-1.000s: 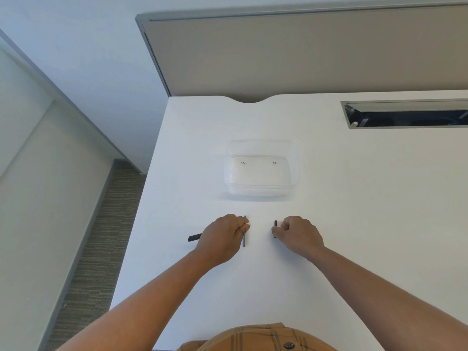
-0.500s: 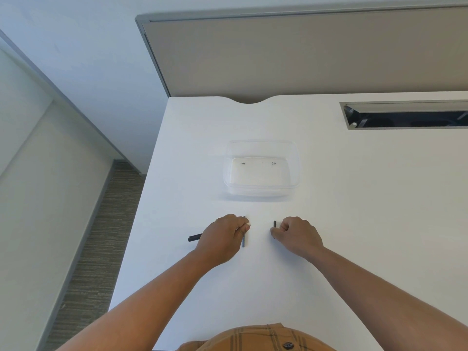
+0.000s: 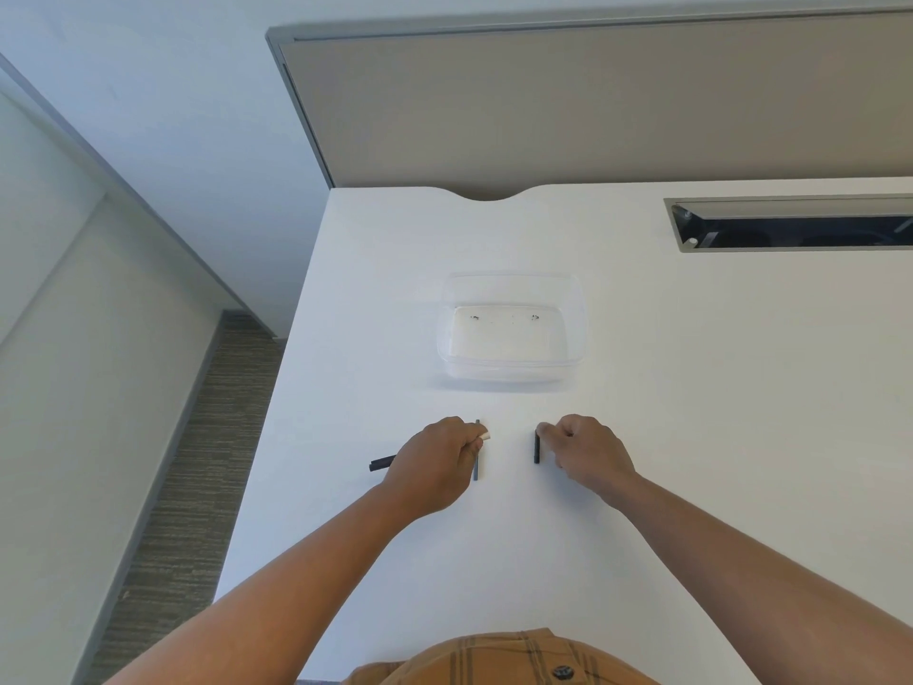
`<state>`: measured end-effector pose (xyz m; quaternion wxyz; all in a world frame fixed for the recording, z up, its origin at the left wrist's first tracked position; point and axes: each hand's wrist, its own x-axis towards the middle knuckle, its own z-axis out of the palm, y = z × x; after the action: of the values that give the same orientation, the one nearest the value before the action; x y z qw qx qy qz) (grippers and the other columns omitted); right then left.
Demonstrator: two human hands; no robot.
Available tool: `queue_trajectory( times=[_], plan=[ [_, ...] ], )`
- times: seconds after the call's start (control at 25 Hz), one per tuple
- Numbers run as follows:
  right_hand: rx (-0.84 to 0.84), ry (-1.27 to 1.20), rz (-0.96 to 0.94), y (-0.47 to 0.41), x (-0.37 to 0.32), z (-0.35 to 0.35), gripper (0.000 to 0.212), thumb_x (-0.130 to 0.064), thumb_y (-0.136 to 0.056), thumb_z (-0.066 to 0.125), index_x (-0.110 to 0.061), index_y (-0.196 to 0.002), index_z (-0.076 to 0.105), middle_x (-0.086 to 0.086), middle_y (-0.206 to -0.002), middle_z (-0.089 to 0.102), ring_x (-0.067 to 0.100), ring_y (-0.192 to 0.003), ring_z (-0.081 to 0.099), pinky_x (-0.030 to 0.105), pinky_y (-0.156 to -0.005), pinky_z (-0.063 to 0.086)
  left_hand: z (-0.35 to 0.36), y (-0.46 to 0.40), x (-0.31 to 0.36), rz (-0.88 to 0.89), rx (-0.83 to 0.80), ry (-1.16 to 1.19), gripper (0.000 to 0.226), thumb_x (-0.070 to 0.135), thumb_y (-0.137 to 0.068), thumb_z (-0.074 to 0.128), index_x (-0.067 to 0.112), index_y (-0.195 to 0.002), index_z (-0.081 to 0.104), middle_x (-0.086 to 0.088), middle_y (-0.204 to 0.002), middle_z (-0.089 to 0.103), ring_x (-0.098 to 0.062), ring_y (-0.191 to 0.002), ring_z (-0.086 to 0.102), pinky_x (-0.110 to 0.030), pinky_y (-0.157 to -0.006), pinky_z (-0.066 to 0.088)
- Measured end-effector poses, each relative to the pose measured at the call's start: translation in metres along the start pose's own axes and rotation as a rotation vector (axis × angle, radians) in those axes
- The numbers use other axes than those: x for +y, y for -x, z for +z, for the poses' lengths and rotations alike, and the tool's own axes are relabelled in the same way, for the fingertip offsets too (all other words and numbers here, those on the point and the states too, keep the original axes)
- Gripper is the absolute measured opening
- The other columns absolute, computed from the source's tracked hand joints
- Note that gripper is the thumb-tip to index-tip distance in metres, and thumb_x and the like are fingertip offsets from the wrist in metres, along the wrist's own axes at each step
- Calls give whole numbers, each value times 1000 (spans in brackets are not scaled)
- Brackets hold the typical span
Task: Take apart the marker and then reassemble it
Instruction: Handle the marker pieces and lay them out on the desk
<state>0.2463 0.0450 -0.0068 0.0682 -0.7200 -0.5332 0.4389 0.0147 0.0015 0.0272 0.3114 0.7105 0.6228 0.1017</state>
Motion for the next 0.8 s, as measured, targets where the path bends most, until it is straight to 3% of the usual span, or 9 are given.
queue_trajectory(
  times=[0.16,0.28,0.4,0.56,0.68,0.8],
  plan=[
    [63,-89,-20,1,4,1,43,-50,-86,52,-9,-74,51,0,-66,61,21,-58,49,32,-58,38,-1,0,1,7,-38,36,32,20,-103,37,21,-118,65,0,-88,56,-23,-84,57,-39,-74,51],
    [165,-132,-78,4,7,5,36,-44,-86,54,-10,-73,54,-7,-57,49,18,-55,44,32,-55,38,-2,-2,2,-5,-42,87,28,12,-99,38,14,-108,65,-7,-89,59,-25,-86,57,-34,-75,48],
    [184,-204,-227,9,4,7,27,-40,-86,56,-20,-68,53,-12,-50,51,9,-49,45,29,-53,40,-6,-5,8,-185,-10,414,27,12,-97,43,17,-104,68,-1,-91,68,-16,-85,64,-24,-75,51],
    [8,-249,-416,18,-7,12,8,-36,-80,66,-33,-84,60,-11,-63,61,9,-53,52,26,-57,46,-14,-10,15,-398,-14,867,27,9,-93,54,22,-110,71,1,-91,78,-16,-91,72,-32,-82,57],
    [-117,-150,-554,24,-9,17,37,-36,-79,74,-45,-110,54,-19,-88,64,6,-63,54,26,-65,49,-20,-13,17,-486,-10,1144,23,8,-94,60,14,-114,67,-6,-96,79,-19,-86,74,-32,-76,59],
    [-108,-57,-669,31,-16,20,61,-49,-76,78,-50,-126,44,-25,-98,61,7,-78,58,22,-69,48,-17,-14,18,-578,41,1420,28,-1,-95,62,9,-121,57,-16,-96,78,-27,-84,75,-37,-74,62]
  ],
)
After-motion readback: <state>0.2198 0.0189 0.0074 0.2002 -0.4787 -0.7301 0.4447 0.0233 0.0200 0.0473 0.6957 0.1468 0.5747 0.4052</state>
